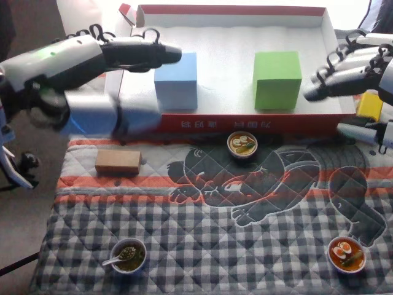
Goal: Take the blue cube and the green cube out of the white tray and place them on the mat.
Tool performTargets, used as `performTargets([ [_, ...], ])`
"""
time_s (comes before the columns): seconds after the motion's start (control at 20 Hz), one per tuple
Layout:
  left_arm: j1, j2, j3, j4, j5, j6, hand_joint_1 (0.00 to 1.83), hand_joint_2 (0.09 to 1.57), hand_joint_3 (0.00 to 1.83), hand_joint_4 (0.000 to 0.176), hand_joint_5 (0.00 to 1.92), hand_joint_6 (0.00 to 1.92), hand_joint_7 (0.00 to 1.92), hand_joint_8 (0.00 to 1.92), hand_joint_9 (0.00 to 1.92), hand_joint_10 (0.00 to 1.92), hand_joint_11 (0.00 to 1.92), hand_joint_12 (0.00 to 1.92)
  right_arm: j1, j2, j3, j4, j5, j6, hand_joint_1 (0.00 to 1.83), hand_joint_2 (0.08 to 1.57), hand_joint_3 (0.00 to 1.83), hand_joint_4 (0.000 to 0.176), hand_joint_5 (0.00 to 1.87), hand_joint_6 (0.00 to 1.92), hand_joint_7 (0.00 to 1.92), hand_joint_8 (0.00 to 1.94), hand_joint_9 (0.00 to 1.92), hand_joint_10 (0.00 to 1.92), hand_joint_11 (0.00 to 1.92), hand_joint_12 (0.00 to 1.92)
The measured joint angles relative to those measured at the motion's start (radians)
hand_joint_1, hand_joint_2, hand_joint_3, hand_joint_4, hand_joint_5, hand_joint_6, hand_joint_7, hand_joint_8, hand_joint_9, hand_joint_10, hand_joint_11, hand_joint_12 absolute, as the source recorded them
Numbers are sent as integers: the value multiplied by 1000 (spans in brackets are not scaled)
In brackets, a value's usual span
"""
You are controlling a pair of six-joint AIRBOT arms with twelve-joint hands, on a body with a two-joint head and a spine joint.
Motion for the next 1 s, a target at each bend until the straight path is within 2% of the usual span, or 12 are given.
performTargets([
  [0.1, -39, -34, 26, -48, 10, 80, 134, 1376, 0, 119, 390, 3, 371, 5, 345, 8, 0, 704, 38, -14, 18, 0, -14, -1, 606, 1417, 3, 0, 805, 2, 688, 3, 619, 1, 197, 864],
  [0.2, -85, -75, 55, -108, 8, 176, 24, 1344, 0, 147, 316, 0, 285, 1, 254, 1, 0, 522, 89, -42, 41, 0, -13, -5, 515, 1423, 0, 0, 725, 1, 710, 1, 626, 1, 155, 1033],
  [0.25, -106, -105, 79, -142, 11, 219, 44, 1318, 0, 154, 311, 0, 272, 1, 236, 1, 0, 489, 125, -63, 61, -1, -15, -5, 470, 1412, 0, 14, 663, 0, 667, 0, 601, 0, 148, 1053],
  [0.3, -108, -115, 89, -158, 17, 233, 55, 1281, 0, 172, 269, 3, 236, 3, 181, 3, 0, 371, 134, -72, 66, 6, -19, -6, 405, 1343, 0, 35, 519, 0, 564, 0, 563, 0, 149, 1020],
  [0.4, -131, -132, 120, -190, 60, 293, 184, 1226, 0, 176, 272, 6, 234, 3, 152, 2, 0, 295, 157, -87, 89, -9, -44, -7, 441, 1233, 0, 91, 346, 0, 402, 0, 435, 0, 57, 976],
  [0.5, -156, -155, 146, -257, 93, 389, 405, 1068, 0, 176, 278, 2, 229, 2, 192, 4, 0, 567, 187, -114, 117, -4, -80, -8, 538, 1092, 0, 142, 187, 0, 249, 0, 293, 0, 2, 929],
  [0.55, -178, -192, 173, -320, 112, 485, 438, 1028, 0, 176, 255, 0, 205, 0, 172, 0, 0, 584, 216, -144, 149, 0, -107, -8, 532, 1057, 0, 166, 147, 0, 272, 7, 297, 5, 0, 942],
  [0.6, -185, -216, 193, -358, 127, 550, 452, 1004, 0, 176, 239, 1, 192, 0, 158, 1, 0, 539, 234, -167, 172, 1, -133, -8, 536, 1033, 0, 174, 105, 0, 283, 10, 296, 5, 0, 947],
  [0.7, -188, -250, 227, -414, 156, 610, 453, 960, 0, 176, 208, 1, 127, 0, 88, 0, 0, 387, 253, -201, 205, 2, -172, -8, 493, 968, 0, 152, 15, 0, 256, 1, 292, 2, 0, 929],
  [0.9, -188, -345, 353, -526, 234, 705, 432, 943, 0, 176, 126, 0, 56, 0, 48, 0, 0, 177, 294, -273, 285, 2, -292, -8, 513, 926, 3, 160, 2, 0, 173, 0, 271, 0, 28, 1136],
  [0.95, -188, -367, 381, -538, 249, 713, 465, 941, 0, 176, 154, 1, 114, 2, 101, 4, 42, 206, 306, -290, 306, 2, -312, -8, 518, 916, 0, 137, 22, 7, 202, 11, 317, 18, 51, 1153],
  [1.0, -188, -387, 409, -559, 267, 723, 466, 948, 3, 176, 142, 0, 119, 0, 106, 2, 35, 211, 312, -308, 329, 4, -332, -8, 483, 905, 0, 149, 25, 5, 231, 18, 344, 26, 38, 1151],
])
